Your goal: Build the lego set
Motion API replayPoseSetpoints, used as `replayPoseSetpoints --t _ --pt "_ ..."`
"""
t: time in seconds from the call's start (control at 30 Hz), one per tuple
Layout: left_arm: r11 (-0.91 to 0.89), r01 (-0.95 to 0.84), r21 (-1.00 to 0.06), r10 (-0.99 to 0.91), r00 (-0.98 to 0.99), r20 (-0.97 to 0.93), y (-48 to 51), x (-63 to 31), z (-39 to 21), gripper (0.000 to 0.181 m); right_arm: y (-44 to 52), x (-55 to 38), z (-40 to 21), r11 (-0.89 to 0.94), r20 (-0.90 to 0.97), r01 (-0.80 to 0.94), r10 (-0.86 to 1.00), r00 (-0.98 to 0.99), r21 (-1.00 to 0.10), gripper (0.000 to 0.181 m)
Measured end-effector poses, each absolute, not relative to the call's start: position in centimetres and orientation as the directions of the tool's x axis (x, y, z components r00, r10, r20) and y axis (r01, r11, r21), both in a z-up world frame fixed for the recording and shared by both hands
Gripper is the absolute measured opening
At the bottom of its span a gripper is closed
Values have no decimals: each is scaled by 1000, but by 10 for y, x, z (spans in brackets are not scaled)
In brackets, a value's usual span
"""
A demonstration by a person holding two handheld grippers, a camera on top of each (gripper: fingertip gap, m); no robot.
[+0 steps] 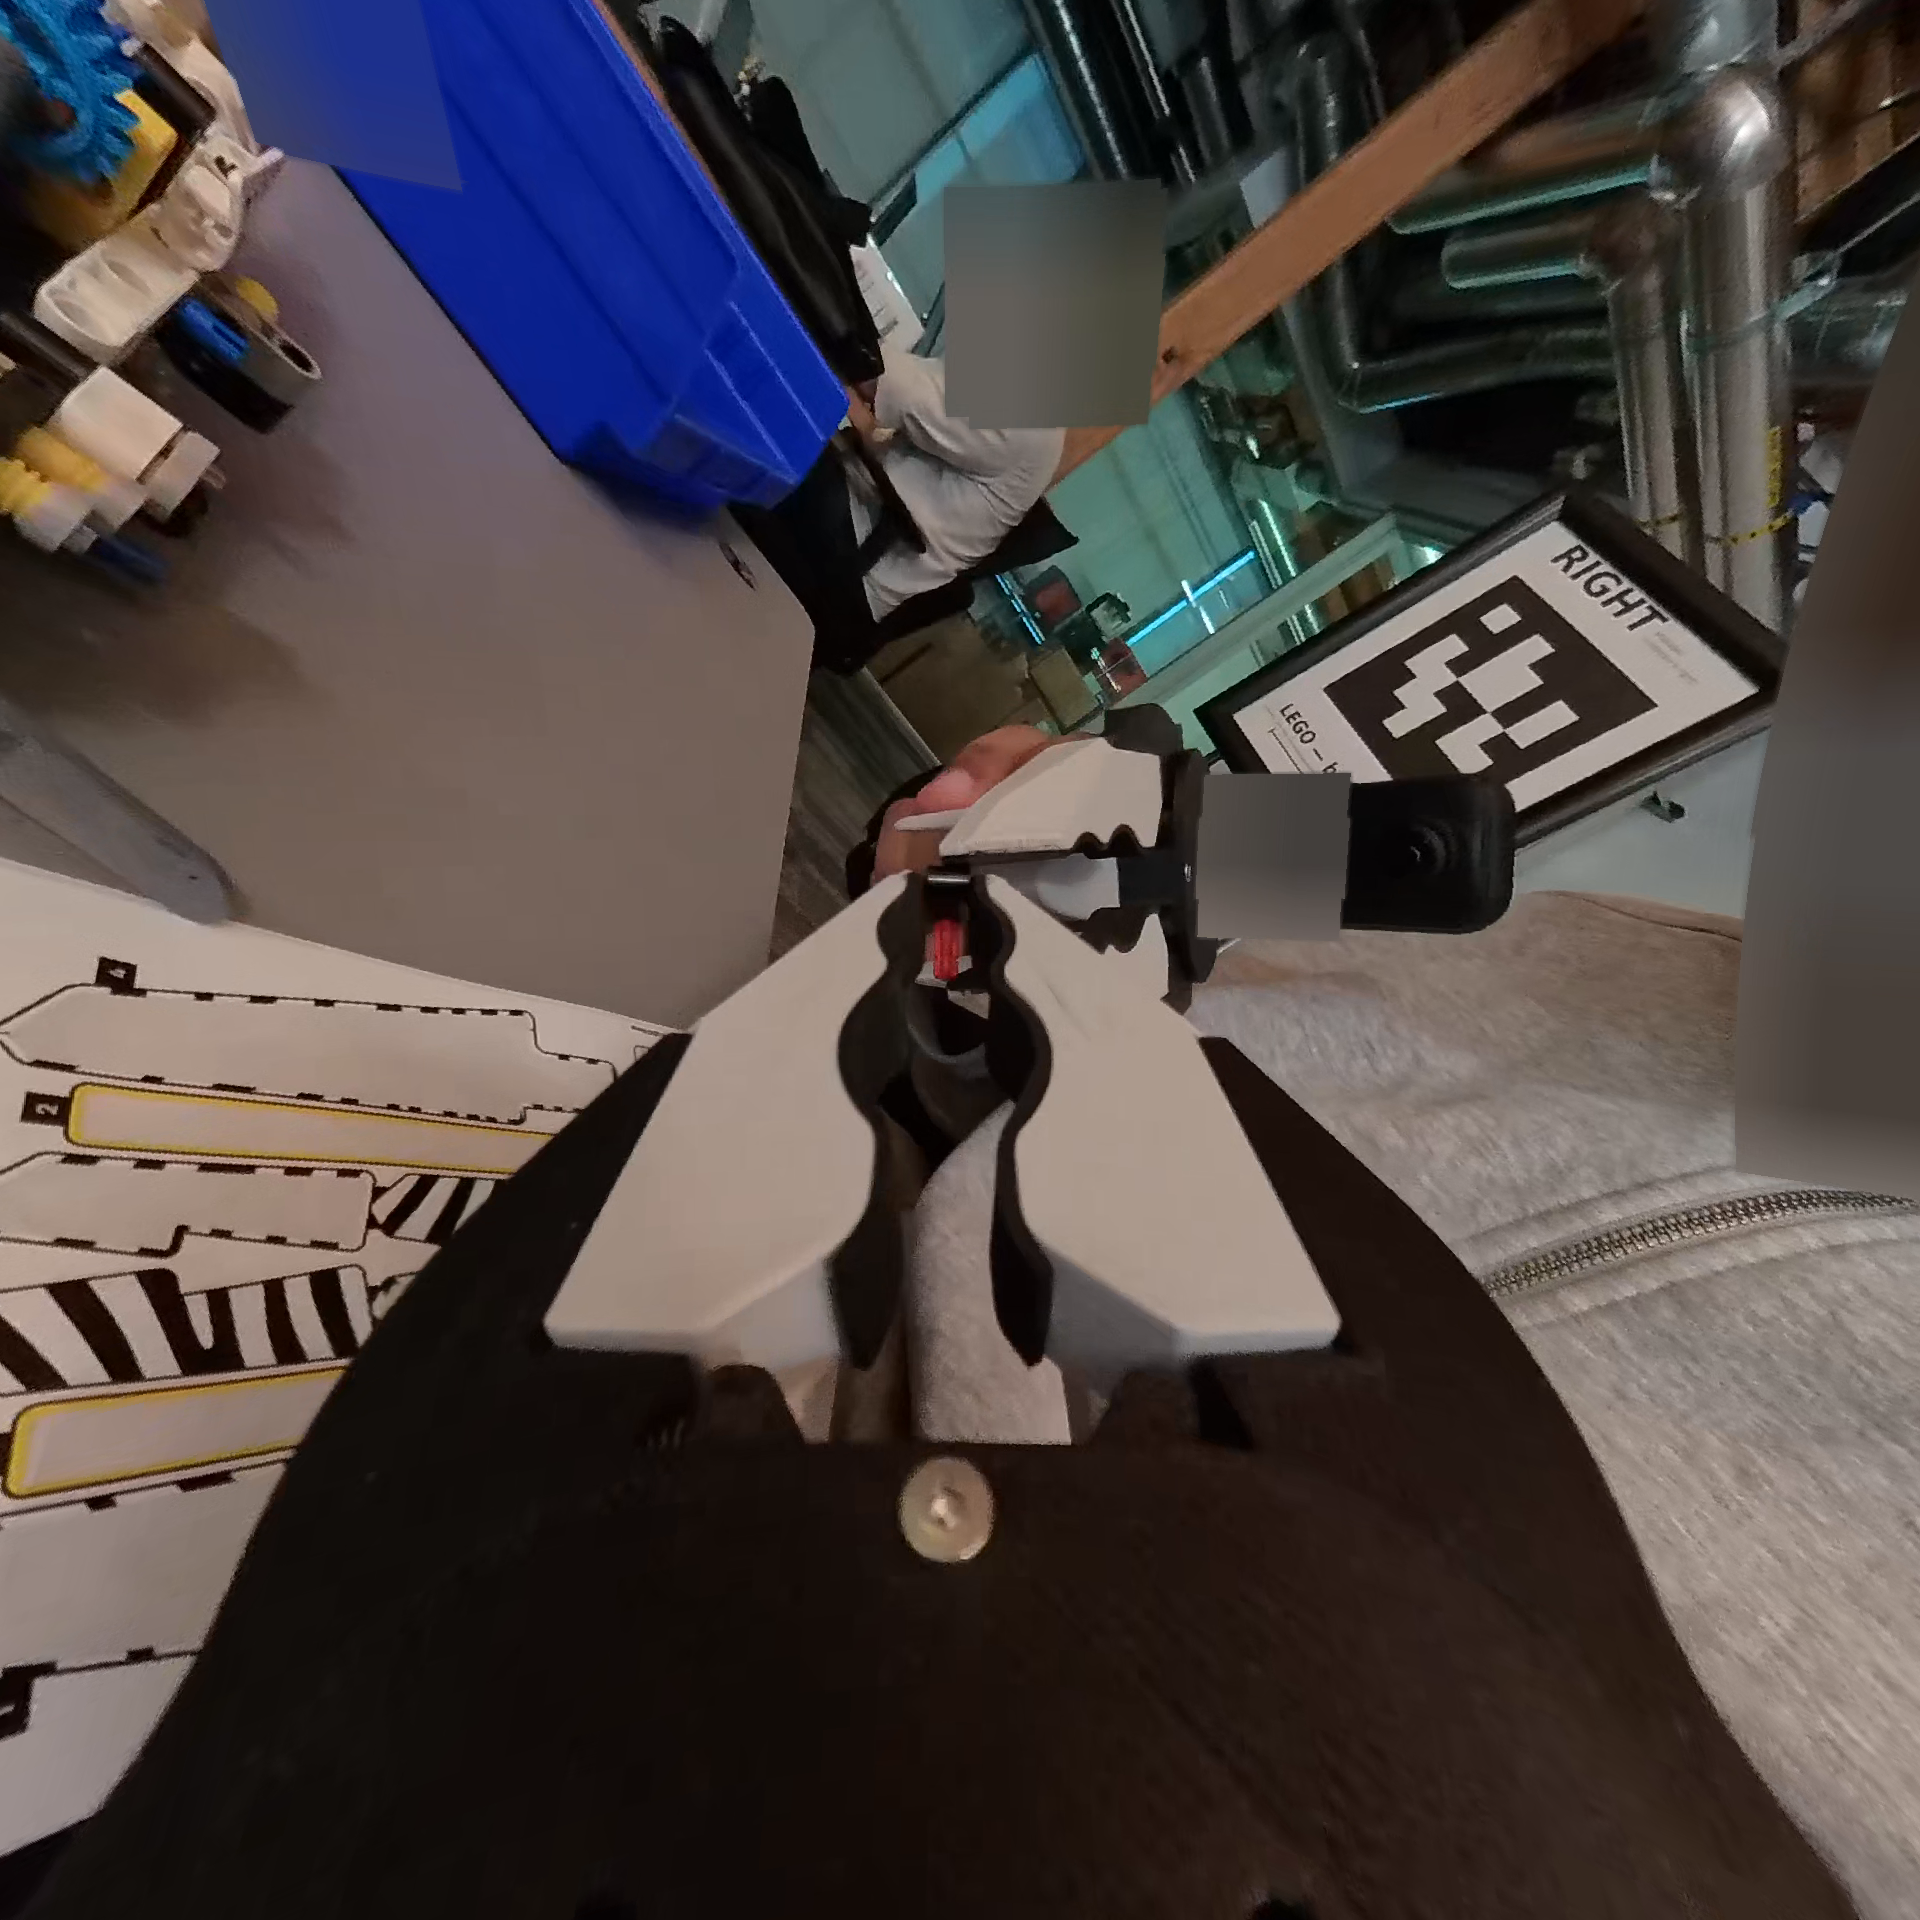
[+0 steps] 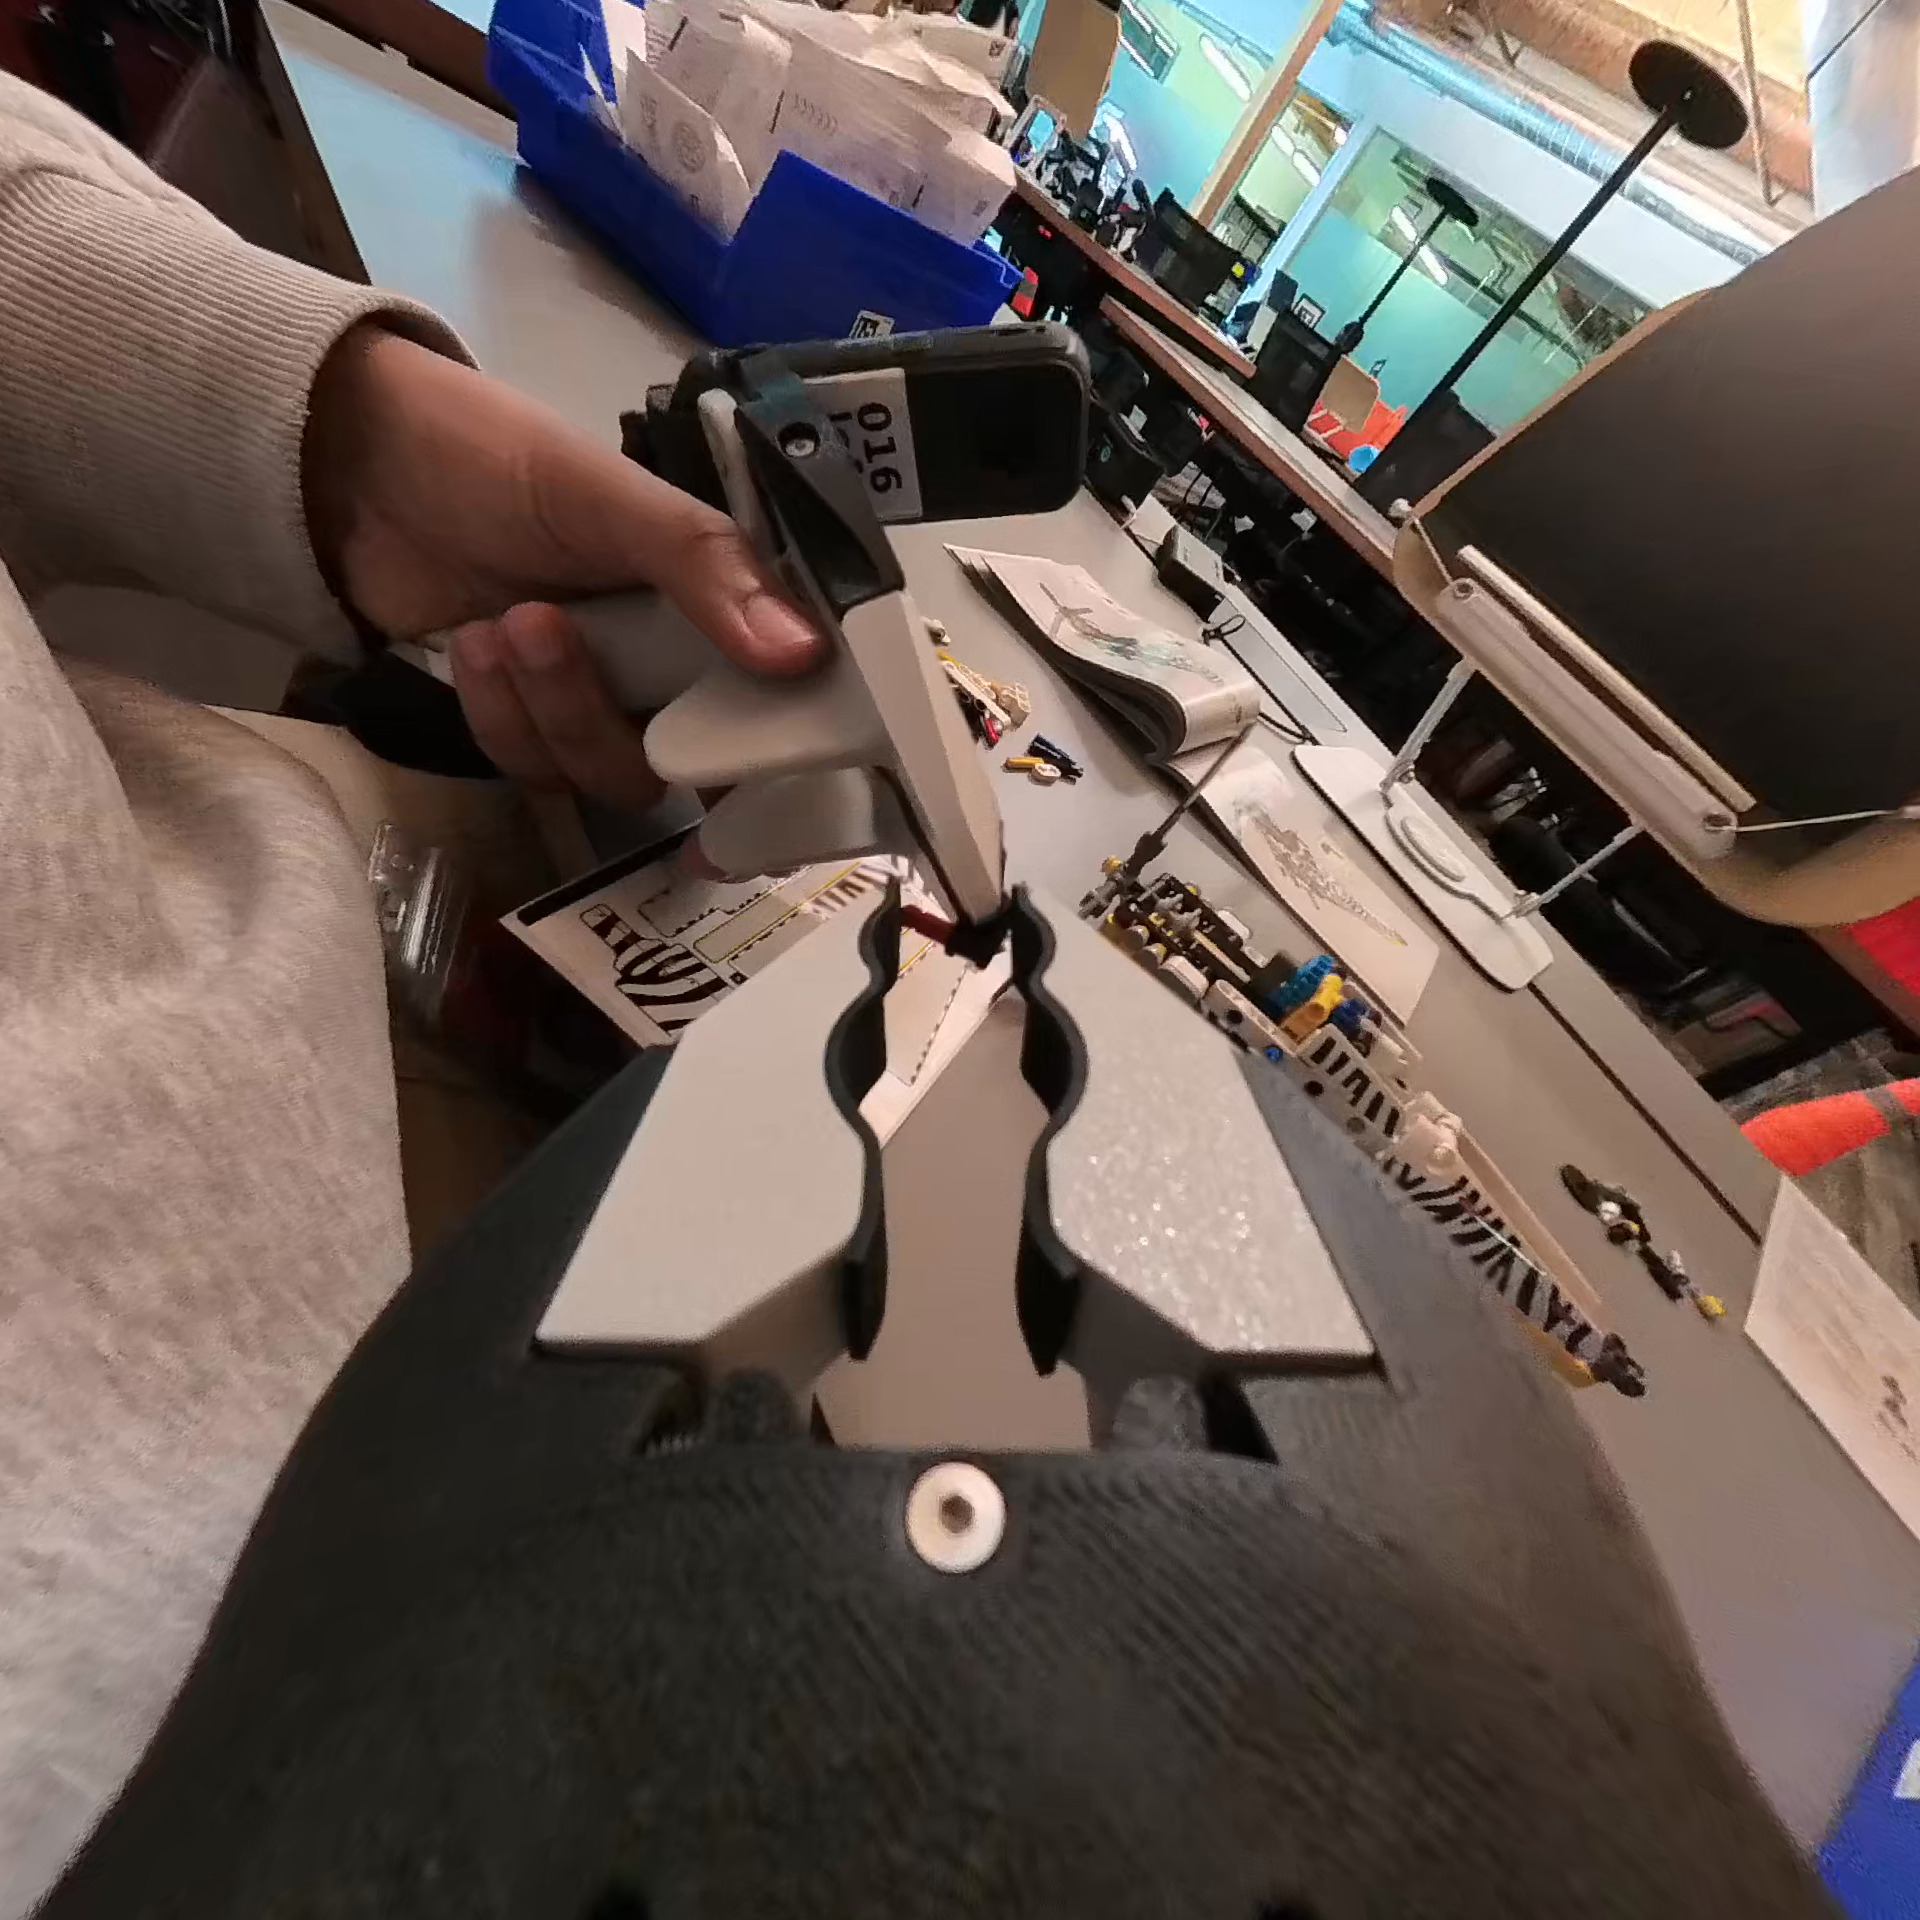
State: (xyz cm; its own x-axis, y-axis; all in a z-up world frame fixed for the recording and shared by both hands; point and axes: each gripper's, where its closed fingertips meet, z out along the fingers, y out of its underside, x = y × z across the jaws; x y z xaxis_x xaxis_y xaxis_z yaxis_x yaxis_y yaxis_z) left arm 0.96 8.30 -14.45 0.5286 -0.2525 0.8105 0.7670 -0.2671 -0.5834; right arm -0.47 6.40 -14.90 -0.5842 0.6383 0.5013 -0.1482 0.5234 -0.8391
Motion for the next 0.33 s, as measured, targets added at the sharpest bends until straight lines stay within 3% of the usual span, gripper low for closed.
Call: replayPoseSetpoints --t 0.1,0.17,0.33 --pt "-242 794 -558 -277 495 824 83 8 -139 6 65 -6 -143 505 509 -175 660 -552 -845 19" --pt "-196 832 -520 -299 454 839 84 3 -133 6 72 -10 -135 499 527 -198 699 -483 -844 29" --pt "-42 936 -349 -380 308 872 85 -7 -115 6 81 -11 -120 434 493 -234 774 -398 -870 28"
